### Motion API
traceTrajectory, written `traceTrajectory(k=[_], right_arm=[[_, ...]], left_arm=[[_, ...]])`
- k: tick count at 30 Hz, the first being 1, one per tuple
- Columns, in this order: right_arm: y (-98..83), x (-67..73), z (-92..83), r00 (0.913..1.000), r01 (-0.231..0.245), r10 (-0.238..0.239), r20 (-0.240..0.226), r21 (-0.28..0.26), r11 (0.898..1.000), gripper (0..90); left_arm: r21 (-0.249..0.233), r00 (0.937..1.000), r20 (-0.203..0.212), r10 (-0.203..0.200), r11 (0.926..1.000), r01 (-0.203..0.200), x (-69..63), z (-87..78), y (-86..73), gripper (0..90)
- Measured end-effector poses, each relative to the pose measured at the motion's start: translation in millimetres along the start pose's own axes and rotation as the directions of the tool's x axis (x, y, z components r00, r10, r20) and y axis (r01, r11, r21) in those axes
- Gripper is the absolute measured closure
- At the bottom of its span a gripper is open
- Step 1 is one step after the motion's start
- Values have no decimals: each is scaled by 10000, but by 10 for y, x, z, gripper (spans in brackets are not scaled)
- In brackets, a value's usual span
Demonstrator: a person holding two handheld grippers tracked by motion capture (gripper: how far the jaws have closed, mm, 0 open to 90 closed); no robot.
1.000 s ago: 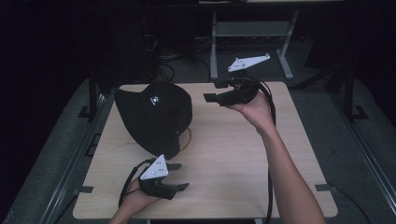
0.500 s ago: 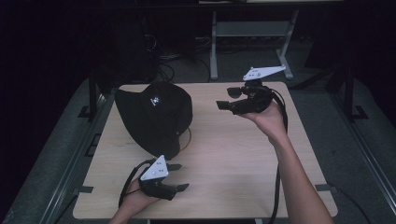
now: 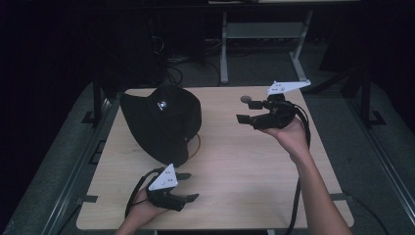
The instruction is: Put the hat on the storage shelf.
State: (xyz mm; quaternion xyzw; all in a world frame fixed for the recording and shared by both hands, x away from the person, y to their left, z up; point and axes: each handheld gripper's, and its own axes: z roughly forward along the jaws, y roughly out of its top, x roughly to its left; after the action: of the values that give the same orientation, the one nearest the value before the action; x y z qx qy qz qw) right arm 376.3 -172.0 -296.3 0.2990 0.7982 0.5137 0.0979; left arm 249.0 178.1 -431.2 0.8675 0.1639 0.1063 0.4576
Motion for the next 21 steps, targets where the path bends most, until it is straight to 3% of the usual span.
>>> traceTrajectory(k=[21], right_arm=[[-398,-9,-151,9983,-554,552,175,129,9984,246]], left_arm=[[46,10000,38,-27,10000,27,-20,0,-4,300]])
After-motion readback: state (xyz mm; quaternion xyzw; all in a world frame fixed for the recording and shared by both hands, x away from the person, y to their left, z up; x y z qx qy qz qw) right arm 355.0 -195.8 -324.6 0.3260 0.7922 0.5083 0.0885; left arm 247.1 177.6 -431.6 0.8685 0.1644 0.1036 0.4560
